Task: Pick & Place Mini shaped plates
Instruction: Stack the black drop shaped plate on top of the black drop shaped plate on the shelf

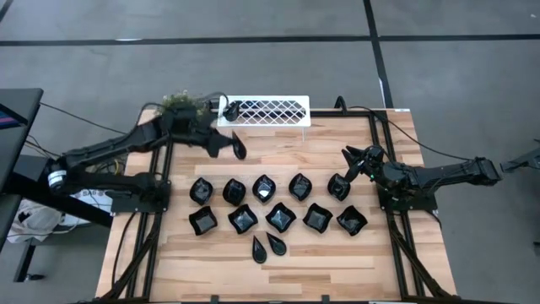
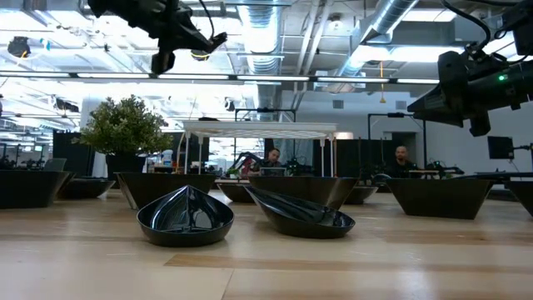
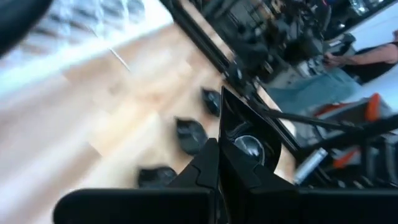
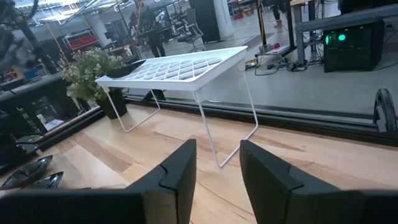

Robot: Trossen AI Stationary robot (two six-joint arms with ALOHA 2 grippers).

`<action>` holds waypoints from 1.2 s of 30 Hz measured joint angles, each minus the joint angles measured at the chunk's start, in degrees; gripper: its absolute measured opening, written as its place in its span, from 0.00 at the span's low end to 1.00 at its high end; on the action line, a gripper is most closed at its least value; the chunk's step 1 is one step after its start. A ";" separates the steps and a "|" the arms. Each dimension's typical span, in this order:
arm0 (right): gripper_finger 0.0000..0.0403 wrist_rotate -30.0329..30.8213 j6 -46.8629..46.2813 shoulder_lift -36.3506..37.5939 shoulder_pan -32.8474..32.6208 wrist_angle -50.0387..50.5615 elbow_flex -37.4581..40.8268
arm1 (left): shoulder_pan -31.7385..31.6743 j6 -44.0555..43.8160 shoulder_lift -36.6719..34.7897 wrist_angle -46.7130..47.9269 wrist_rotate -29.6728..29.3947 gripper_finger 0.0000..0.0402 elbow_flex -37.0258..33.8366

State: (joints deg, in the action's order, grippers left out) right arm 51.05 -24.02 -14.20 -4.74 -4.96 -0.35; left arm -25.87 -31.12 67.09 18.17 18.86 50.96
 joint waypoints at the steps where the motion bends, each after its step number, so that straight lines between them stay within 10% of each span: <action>1: 0.30 0.00 0.00 0.02 -0.01 -0.01 0.00 | -1.40 1.84 0.00 0.16 0.08 0.01 0.90; 23: 0.30 0.02 0.01 0.02 0.00 -0.03 0.00 | -18.77 16.11 2.54 0.41 1.24 0.01 9.34; 36: 0.30 0.00 0.00 0.02 0.00 -0.03 0.01 | -18.63 31.14 22.80 26.04 1.96 0.01 32.43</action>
State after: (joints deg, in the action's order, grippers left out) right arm 51.05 -24.02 -14.18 -4.74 -4.99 -0.34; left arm -44.50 0.02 89.89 44.21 20.82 83.39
